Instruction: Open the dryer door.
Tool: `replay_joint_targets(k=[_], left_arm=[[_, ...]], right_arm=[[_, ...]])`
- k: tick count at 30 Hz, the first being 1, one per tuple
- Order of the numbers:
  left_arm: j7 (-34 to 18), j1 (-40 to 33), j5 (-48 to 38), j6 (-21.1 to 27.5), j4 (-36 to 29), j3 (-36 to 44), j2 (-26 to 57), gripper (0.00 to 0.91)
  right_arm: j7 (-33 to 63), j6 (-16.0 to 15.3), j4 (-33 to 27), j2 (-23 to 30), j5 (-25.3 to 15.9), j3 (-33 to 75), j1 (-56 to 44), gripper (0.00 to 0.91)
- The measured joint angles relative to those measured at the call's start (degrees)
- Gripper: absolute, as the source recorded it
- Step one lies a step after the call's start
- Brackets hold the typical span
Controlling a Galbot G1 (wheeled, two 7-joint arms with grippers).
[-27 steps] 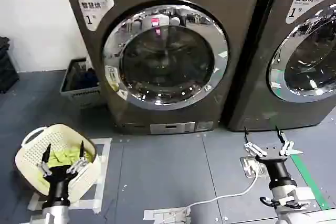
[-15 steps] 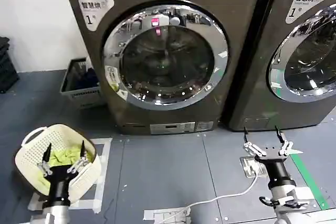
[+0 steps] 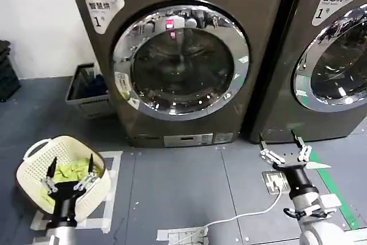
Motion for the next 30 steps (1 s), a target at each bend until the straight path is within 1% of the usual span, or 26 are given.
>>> replay_joint_targets(k=[6, 12, 20, 27, 30], left_arm=[[0.07, 0.14, 0.23, 0.00, -0.27, 0.14, -0.05, 0.907], [0.09, 0.47, 0.43, -0.05, -0.54, 0.16, -0.09, 0.907], [0.21, 0.79, 1.02, -0.05, -0.89, 0.42, -0.33, 0.907], [0.21, 1.20, 2.05, -0.17, -1.08, 1.41, -0.65, 0.907], [0.22, 1.20, 2.39, -0.21, -1.11, 1.63, -0.97, 0.907]], right_arm=[[-1.29, -0.44, -1.33, -6.09, 4.59, -2.67, 3.21, 0.907], [-1.59, -0.50, -2.48, -10.98, 7.09, -6.08, 7.14, 0.907], [-1.34, -1.17, -4.59, -16.35, 12.29, -12.68, 14.01, 0.907], [-1.31, -1.54, -6.97, -20.66, 15.42, -18.56, 20.17, 0.907], [-1.30, -1.55, -7.86, -21.80, 16.11, -20.85, 22.70, 0.907]])
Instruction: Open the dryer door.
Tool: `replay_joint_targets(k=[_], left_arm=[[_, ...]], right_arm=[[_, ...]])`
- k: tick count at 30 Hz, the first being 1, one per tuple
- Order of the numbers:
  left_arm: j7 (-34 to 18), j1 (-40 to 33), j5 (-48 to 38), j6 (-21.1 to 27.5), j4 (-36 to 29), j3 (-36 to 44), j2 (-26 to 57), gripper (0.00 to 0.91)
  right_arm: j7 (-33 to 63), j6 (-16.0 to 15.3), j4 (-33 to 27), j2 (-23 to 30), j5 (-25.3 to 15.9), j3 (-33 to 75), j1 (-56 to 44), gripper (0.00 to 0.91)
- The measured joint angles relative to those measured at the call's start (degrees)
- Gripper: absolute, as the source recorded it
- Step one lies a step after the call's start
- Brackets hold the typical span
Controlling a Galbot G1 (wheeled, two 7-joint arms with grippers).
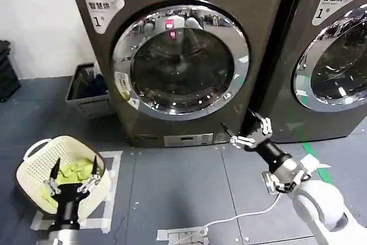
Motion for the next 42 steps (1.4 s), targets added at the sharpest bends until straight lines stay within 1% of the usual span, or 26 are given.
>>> replay_joint_targets(k=[8, 20, 26, 31, 42], left_arm=[[0.02, 0.20, 0.37, -0.05, -0.18, 0.07, -0.15, 0.907], [0.04, 0.74, 1.04, -0.22, -0.42, 0.09, -0.39, 0.907], [0.09, 0.82, 1.13, -0.23, -0.55, 0.08, -0.43, 0.907], [0.13, 0.86, 1.27, -0.23, -0.56, 0.09, -0.49, 0.907], [0.18, 0.88, 1.58, -0.31, -0.56, 0.15, -0.75, 0.907]], right_arm=[[0.53, -0.18, -2.51, -1.40, 1.96, -6.48, 8.12, 0.907], [1.47, -0.20, -7.43, -0.68, 4.32, -16.74, 20.68, 0.907], [0.39, -0.10, -10.68, 0.27, 5.50, -21.78, 27.04, 0.907], [-0.67, -0.06, -14.14, 1.39, 5.68, -25.68, 31.96, 0.907], [-2.36, 0.12, -20.33, 4.17, 7.37, -32.05, 39.05, 0.907]])
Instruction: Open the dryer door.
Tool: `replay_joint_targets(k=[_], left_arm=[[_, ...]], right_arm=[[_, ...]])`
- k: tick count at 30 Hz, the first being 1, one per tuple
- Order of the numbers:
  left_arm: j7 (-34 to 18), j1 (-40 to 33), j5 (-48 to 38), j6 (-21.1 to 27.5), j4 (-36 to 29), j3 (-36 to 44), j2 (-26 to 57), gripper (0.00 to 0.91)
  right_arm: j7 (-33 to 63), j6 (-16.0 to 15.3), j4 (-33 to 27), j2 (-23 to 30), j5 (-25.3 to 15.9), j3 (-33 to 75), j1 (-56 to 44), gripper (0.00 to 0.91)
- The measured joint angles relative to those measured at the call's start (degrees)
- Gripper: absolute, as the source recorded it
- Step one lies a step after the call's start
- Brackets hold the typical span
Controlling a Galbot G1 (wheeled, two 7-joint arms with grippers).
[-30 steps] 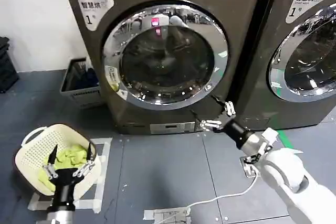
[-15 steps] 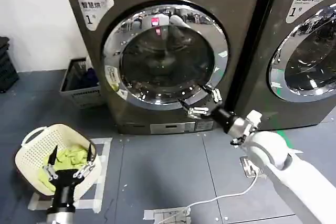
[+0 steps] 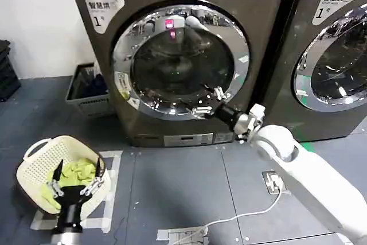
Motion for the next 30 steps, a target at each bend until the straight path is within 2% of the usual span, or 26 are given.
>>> replay_joint_targets(k=[30], left_arm=[[0.11, -0.22, 0.07, -0.03, 0.23, 0.18, -0.10, 0.907]], right_arm=[[-1.20, 0.05, -9.85, 7.28, 2.27, -10.91, 11.37, 0.907]])
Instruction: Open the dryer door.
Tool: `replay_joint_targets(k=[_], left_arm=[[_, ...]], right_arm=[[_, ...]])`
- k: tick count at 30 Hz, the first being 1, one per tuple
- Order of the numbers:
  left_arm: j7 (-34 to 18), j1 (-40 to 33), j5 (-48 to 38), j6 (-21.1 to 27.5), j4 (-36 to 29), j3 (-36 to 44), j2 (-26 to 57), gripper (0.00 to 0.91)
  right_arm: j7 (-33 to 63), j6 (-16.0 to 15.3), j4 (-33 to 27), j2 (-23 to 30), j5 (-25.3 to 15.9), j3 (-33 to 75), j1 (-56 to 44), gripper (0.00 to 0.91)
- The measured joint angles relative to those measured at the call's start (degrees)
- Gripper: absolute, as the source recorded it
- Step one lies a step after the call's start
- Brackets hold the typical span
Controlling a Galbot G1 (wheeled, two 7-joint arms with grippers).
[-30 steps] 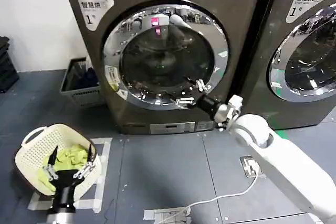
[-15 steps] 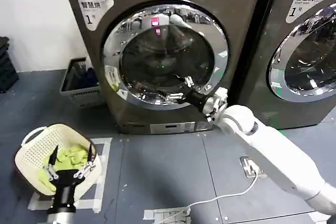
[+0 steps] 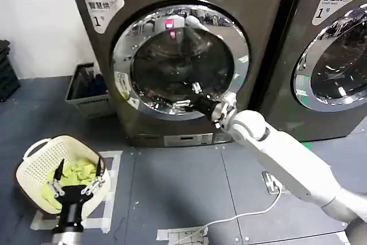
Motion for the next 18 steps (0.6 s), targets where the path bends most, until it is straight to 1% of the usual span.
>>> replay_joint_targets(k=[18], left_arm=[[0.04, 0.28, 0.08, -0.15, -0.14, 0.07, -0.05, 0.907]], right_arm=[[-0.60, 0.03, -4.43, 4.10, 0.19, -3.29, 4.21, 0.907]])
